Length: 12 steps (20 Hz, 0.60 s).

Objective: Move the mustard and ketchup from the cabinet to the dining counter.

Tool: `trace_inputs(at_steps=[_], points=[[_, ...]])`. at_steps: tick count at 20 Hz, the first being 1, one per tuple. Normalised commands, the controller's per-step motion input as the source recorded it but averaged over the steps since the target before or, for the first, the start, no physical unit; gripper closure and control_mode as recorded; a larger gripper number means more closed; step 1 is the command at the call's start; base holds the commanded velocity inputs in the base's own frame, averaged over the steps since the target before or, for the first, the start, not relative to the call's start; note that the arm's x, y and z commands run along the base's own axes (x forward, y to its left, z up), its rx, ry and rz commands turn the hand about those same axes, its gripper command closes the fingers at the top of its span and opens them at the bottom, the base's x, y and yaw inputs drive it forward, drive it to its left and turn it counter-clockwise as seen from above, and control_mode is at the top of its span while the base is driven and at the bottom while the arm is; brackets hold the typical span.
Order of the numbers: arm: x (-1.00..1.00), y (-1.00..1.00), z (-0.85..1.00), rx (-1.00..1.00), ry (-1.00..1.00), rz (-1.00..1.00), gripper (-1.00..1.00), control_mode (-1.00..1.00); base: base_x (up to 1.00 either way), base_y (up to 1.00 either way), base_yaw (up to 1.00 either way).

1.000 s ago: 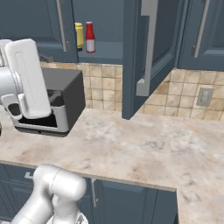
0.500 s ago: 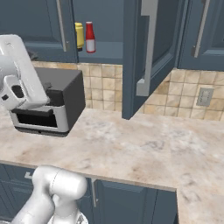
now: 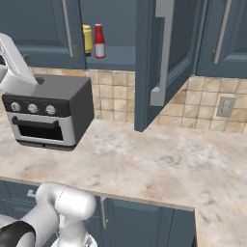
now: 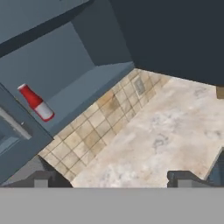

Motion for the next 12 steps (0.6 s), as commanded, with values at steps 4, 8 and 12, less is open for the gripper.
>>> trace_inputs(at_steps=[4, 8, 12], points=[[0.27, 0.02, 0.00, -0.29, -0.06, 0.13, -1.00, -1.00, 0.00, 0.00, 0.00], [0.24, 0.00, -0.02, -0.24, -0.14, 0.26, -1.00, -1.00, 0.00, 0.00, 0.00], [0.29, -0.01, -0.01, -0.13, -0.09, 0.30, -1.00, -1.00, 0.00, 0.00, 0.00]])
